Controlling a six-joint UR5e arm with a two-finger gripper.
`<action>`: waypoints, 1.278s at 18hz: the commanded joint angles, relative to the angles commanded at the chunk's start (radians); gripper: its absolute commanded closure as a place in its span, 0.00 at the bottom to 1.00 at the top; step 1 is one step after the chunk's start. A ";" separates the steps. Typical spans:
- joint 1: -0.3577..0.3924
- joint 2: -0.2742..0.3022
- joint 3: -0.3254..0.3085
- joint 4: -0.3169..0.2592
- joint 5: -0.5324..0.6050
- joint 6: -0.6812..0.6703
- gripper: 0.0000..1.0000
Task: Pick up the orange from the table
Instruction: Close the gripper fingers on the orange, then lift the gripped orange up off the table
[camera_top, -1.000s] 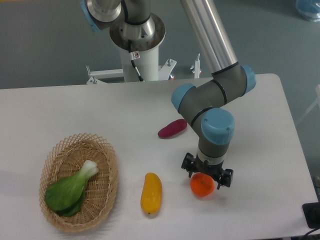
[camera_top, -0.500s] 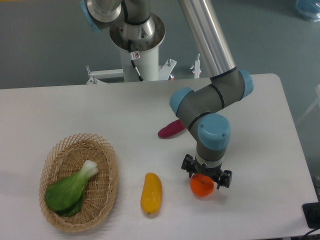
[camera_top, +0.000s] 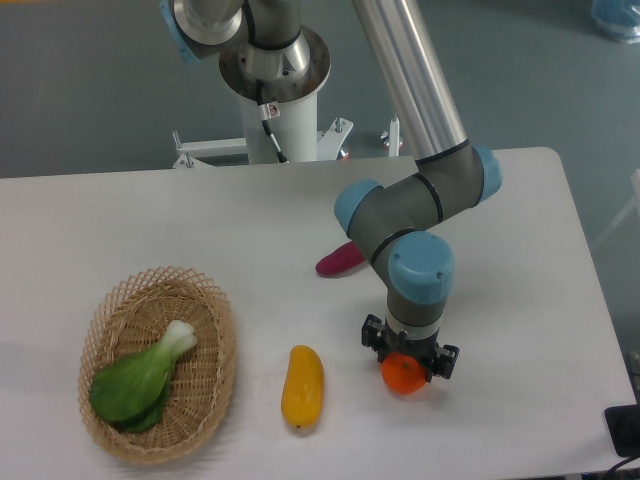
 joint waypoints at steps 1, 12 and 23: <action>0.000 0.002 0.002 0.000 0.000 0.002 0.33; 0.002 0.072 0.081 -0.037 0.000 0.006 0.33; 0.014 0.282 0.218 -0.484 -0.035 0.008 0.33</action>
